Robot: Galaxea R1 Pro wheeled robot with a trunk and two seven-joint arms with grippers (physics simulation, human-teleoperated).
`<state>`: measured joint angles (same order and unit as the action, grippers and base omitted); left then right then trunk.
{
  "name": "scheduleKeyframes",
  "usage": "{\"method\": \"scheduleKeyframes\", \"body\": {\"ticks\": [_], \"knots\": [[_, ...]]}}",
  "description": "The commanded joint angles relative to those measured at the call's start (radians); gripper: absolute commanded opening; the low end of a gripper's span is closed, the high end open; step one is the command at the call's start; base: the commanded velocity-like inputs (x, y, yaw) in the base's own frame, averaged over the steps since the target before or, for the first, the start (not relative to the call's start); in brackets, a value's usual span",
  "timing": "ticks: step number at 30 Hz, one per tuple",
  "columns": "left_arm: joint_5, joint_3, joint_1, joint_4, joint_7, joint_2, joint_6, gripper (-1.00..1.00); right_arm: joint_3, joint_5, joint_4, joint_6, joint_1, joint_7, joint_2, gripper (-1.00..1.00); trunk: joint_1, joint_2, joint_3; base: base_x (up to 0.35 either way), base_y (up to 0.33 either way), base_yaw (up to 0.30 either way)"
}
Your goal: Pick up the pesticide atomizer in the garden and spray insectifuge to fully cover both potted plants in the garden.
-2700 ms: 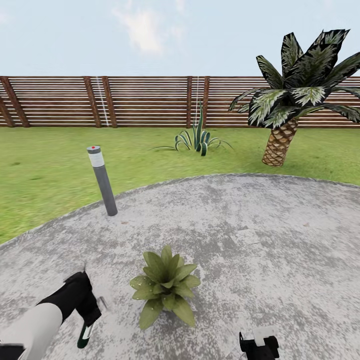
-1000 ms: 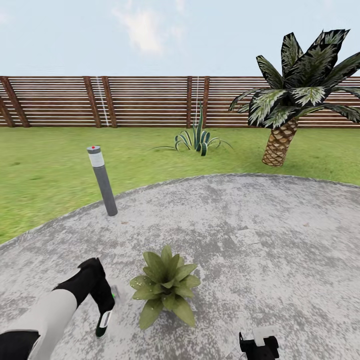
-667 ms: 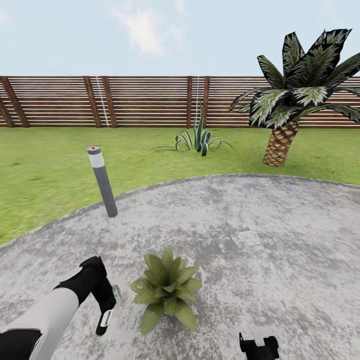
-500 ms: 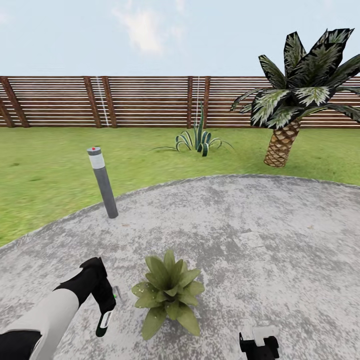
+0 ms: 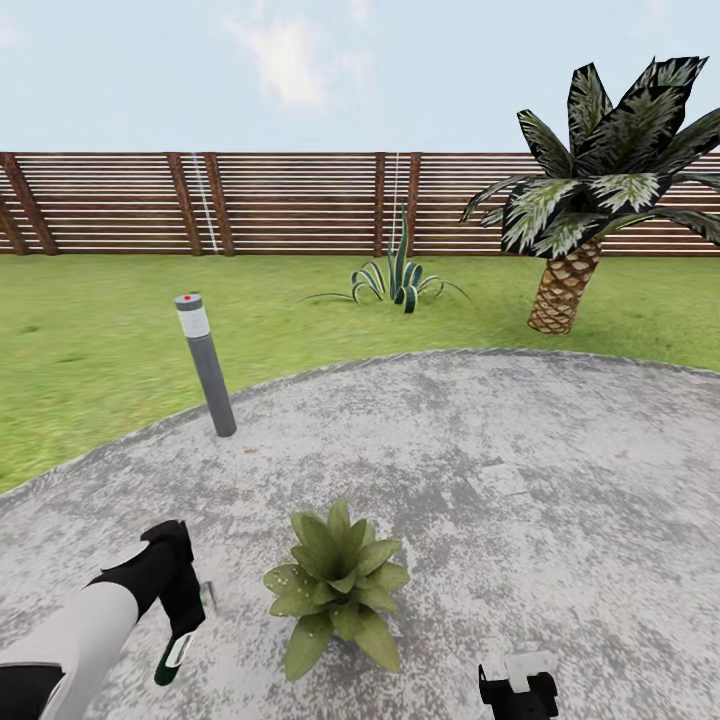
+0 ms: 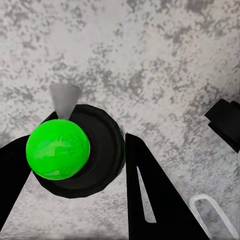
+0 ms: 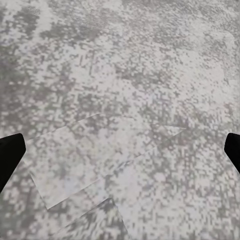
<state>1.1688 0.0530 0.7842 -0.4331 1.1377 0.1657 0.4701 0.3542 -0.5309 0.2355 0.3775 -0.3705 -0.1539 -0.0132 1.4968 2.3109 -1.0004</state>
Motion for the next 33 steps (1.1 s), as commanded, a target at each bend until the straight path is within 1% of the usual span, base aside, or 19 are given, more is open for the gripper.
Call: {"method": "scheduleKeyframes", "body": {"ticks": [1, 4, 7, 13, 14, 15, 16, 18, 20, 22, 25, 28, 31, 33], "knots": [[-0.002, 0.006, -0.001, 0.001, 0.003, 0.003, 0.009, -1.00, 0.006, -0.011, -0.001, 0.003, -0.001, -0.004, -0.001, 1.00, 0.000, 0.000, -0.001, 0.000, 0.000, 0.000], [0.000, 0.007, -0.029, 0.014, -0.002, 0.002, 0.007, -1.00, 0.006, -0.011, -0.001, 0.003, -0.001, -0.004, -0.001, 1.00, 0.000, 0.000, -0.001, 0.000, 0.000, 0.000], [0.001, 0.005, -0.038, 0.018, -0.002, -0.004, 0.005, -1.00, 0.006, -0.011, -0.001, 0.003, -0.001, -0.004, -0.001, 1.00, 0.000, 0.000, -0.001, 0.000, 0.000, 0.000], [-0.020, -0.011, -0.042, -0.015, -0.005, -0.008, 0.005, -1.00, 0.006, -0.011, -0.001, 0.003, -0.001, -0.004, -0.001, 1.00, 0.000, 0.000, -0.001, 0.000, 0.000, 0.000], [-0.084, -0.039, -0.042, -0.083, -0.009, -0.004, -0.006, -1.00, 0.008, -0.007, 0.002, 0.005, -0.001, -0.006, 0.000, 1.00, 0.000, 0.000, -0.001, 0.000, 0.000, 0.000], [-0.111, -0.049, -0.042, -0.093, -0.009, -0.001, -0.007, -1.00, 0.008, -0.006, 0.002, 0.006, -0.001, -0.006, 0.001, 1.00, 0.000, 0.000, -0.001, 0.000, 0.000, 0.000], [-0.127, -0.054, -0.042, -0.099, -0.010, 0.001, -0.009, -1.00, 0.009, -0.004, 0.003, 0.007, -0.001, -0.006, 0.001, 1.00, 0.000, 0.000, -0.001, 0.000, 0.000, 0.000], [-0.130, -0.055, -0.042, -0.101, -0.010, 0.001, -0.010, -1.00, 0.009, 0.002, 0.004, 0.016, -0.001, -0.006, 0.001, 1.00, 0.004, 0.007, -0.005, 0.000, 0.000, 0.000], [-0.131, -0.056, -0.042, -0.102, -0.011, 0.001, -0.010, -1.00, 0.009, 0.005, 0.004, 0.044, -0.001, -0.006, 0.003, 1.00, 0.011, 0.021, -0.014, 0.000, 0.000, 0.000], [-0.131, -0.057, -0.042, -0.102, -0.013, 0.002, -0.033, -1.00, 0.010, 0.006, 0.003, 0.059, -0.001, -0.006, 0.012, 1.00, 0.019, 0.035, -0.024, 0.000, 0.000, 0.000], [-0.131, -0.056, -0.042, -0.099, -0.035, 0.000, -0.075, -1.00, 0.009, 0.006, 0.002, 0.063, -0.001, -0.006, 0.015, 1.00, 0.030, 0.056, -0.038, 0.000, 0.000, 0.000], [-0.130, -0.055, -0.042, -0.088, -0.062, 0.002, -0.083, -1.00, 0.009, 0.006, 0.001, 0.064, -0.001, -0.006, 0.016, 1.00, 0.042, 0.077, -0.049, 0.000, 0.000, 0.000], [-0.133, -0.055, -0.044, -0.084, -0.068, 0.002, -0.087, -1.00, 0.009, 0.006, 0.001, 0.063, -0.001, -0.006, 0.016, 1.00, 0.053, 0.098, -0.058, 0.000, 0.000, 0.000], [-0.133, -0.055, -0.061, -0.074, -0.068, -0.003, -0.089, -1.00, 0.009, 0.006, 0.001, 0.063, -0.001, -0.006, 0.016, 1.00, 0.053, 0.098, -0.058, 0.000, 0.000, 0.000]]}}
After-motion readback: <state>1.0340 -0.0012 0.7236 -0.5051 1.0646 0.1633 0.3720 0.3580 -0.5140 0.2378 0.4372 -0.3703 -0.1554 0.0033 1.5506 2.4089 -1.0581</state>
